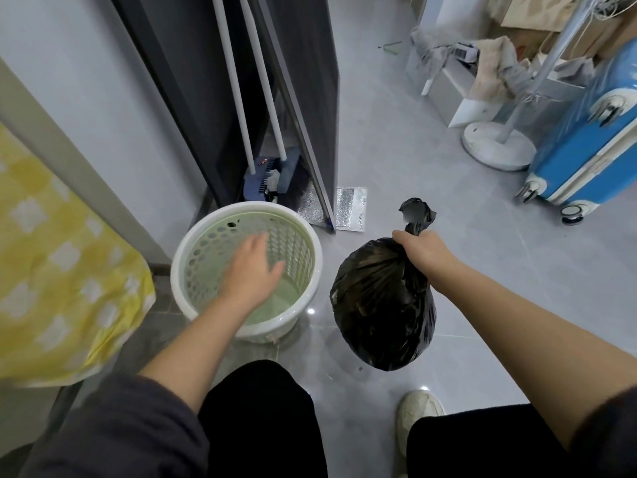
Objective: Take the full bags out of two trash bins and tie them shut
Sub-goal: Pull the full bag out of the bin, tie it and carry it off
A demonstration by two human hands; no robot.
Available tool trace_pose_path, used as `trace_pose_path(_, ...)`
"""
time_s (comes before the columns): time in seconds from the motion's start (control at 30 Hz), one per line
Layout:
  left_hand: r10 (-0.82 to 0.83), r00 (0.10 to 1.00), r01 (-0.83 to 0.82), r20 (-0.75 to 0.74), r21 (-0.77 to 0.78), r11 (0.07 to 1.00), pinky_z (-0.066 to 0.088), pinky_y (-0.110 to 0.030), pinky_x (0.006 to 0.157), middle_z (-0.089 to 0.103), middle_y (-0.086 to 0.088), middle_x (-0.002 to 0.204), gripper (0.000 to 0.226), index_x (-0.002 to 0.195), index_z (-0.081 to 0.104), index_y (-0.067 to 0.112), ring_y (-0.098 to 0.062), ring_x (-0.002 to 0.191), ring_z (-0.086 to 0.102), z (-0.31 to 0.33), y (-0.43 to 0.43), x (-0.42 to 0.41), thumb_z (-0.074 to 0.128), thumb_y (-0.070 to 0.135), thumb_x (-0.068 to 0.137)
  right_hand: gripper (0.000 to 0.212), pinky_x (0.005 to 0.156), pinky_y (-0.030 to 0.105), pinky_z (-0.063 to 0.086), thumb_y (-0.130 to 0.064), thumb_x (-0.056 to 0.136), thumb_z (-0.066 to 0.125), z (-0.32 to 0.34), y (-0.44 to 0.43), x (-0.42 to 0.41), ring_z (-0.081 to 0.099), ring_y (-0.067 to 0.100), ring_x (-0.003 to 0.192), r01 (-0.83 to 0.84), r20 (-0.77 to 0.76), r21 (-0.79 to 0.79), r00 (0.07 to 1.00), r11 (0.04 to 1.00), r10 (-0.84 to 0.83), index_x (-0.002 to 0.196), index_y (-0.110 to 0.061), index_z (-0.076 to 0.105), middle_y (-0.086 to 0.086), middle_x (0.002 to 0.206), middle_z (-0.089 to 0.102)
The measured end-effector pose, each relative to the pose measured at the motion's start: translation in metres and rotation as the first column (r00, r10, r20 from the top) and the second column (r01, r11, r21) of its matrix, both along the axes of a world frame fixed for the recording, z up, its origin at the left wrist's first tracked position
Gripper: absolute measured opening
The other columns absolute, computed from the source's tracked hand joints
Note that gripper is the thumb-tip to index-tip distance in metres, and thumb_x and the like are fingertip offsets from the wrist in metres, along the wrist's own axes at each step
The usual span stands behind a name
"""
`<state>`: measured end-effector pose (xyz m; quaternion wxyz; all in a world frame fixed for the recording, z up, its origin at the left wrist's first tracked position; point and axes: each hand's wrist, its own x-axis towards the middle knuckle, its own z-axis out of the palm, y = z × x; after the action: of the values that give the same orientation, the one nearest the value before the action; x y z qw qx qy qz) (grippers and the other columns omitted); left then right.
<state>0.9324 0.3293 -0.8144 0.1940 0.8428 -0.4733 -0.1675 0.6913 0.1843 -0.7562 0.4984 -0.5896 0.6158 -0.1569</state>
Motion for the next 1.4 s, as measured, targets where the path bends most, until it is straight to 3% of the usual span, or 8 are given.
trace_pose_path(0.13, -0.295, 0.947, 0.284, 0.126, 0.095, 0.954, 0.008, -0.049, 0.118, 0.000, 0.000, 0.160, 0.066, 0.151, 0.009, 0.019, -0.019, 0.147, -0.002, -0.004, -0.040, -0.038, 0.040, 0.036, 0.095, 0.024, 0.065, 0.035, 0.029, -0.033, 0.080, 0.055, -0.009, 0.000, -0.013, 0.042, 0.021, 0.068, 0.023, -0.042, 0.016, 0.999, 1.000, -0.022, 0.073, -0.014, 0.041, 0.007, 0.073, 0.039)
trace_pose_path(0.27, -0.424, 0.881, 0.353, 0.209, 0.304, 0.885, 0.000, -0.052, 0.117, -0.017, 0.001, 0.158, 0.066, 0.151, -0.005, 0.016, -0.016, 0.146, -0.014, -0.021, -0.062, -0.046, 0.025, 0.041, 0.099, 0.027, 0.066, 0.035, 0.029, -0.031, 0.083, 0.054, -0.020, -0.004, -0.017, 0.041, 0.021, 0.070, 0.022, -0.072, 0.047, 0.997, 0.999, -0.019, 0.069, -0.015, 0.037, 0.007, 0.072, 0.037)
trace_pose_path(0.53, -0.432, 0.803, 0.359, 0.410, 0.246, 0.901, -0.005, -0.052, 0.116, 0.003, -0.005, 0.160, 0.061, 0.151, 0.010, 0.010, -0.019, 0.147, -0.003, -0.034, -0.053, -0.049, 0.025, 0.036, 0.097, 0.018, 0.069, 0.034, 0.035, -0.032, 0.082, 0.054, -0.051, -0.014, -0.019, 0.048, 0.021, 0.075, 0.092, 0.070, 0.169, 0.992, 0.981, -0.105, 0.085, -0.016, 0.047, 0.007, 0.082, 0.044)
trace_pose_path(0.67, -0.512, 0.843, 0.516, 0.166, 0.024, 0.856, 0.024, -0.038, 0.108, 0.053, 0.004, 0.128, 0.060, 0.130, 0.048, 0.021, -0.017, 0.124, 0.046, -0.034, -0.061, -0.086, 0.031, 0.053, 0.083, 0.022, 0.071, 0.032, 0.036, -0.030, 0.088, 0.051, -0.079, -0.021, -0.017, 0.049, 0.021, 0.079, 0.161, 0.138, 0.265, 0.969, 0.951, -0.203, 0.085, -0.008, 0.048, 0.007, 0.087, 0.046)
trace_pose_path(0.83, -0.529, 0.849, 0.528, 0.017, 0.051, 0.848, 0.041, -0.037, 0.101, 0.044, 0.007, 0.137, 0.084, 0.142, 0.027, 0.026, -0.015, 0.125, 0.045, -0.058, -0.073, -0.128, 0.055, 0.067, 0.075, 0.032, 0.089, 0.043, 0.053, -0.039, 0.078, 0.055, -0.106, -0.038, -0.011, 0.067, 0.029, 0.091, 0.237, 0.228, 0.333, 0.919, 0.913, -0.322, 0.089, -0.010, 0.060, 0.013, 0.104, 0.063)
trace_pose_path(1.03, -0.219, 0.973, 0.200, -0.072, -0.209, 0.957, 0.050, -0.041, 0.077, 0.066, 0.006, 0.100, 0.022, 0.108, 0.052, 0.029, -0.023, 0.092, 0.062, -0.092, -0.096, -0.136, 0.051, 0.022, 0.088, 0.031, 0.079, 0.044, 0.057, -0.038, 0.081, 0.057, -0.128, -0.046, -0.012, 0.069, 0.030, 0.093, 0.186, 0.327, 0.427, 0.881, 0.885, -0.343, 0.093, -0.011, 0.066, 0.014, 0.105, 0.069)
trace_pose_path(1.23, -0.078, 0.984, 0.023, -0.163, -0.314, 0.949, 0.049, -0.045, 0.069, 0.064, 0.000, 0.074, 0.018, 0.093, 0.052, 0.021, -0.028, 0.073, 0.060, -0.097, -0.101, -0.125, 0.037, 0.033, 0.091, 0.021, 0.060, 0.031, 0.056, -0.021, 0.096, 0.052, -0.118, -0.049, -0.032, 0.070, 0.020, 0.079, 0.073, 0.439, 0.303, 0.874, 0.950, -0.207, 0.093, -0.004, 0.063, 0.007, 0.086, 0.071)
trace_pose_path(1.4, -0.281, 0.940, 0.227, -0.196, -0.257, 0.939, 0.046, -0.031, 0.083, 0.059, 0.015, 0.111, 0.039, 0.122, 0.042, 0.032, -0.006, 0.097, 0.056, -0.085, -0.094, -0.134, 0.050, 0.038, 0.085, 0.023, 0.067, 0.036, 0.060, -0.017, 0.097, 0.050, -0.103, -0.051, -0.038, 0.072, 0.024, 0.082, 0.040, 0.480, 0.283, 0.859, 0.958, -0.178, 0.097, 0.002, 0.063, 0.015, 0.092, 0.072)
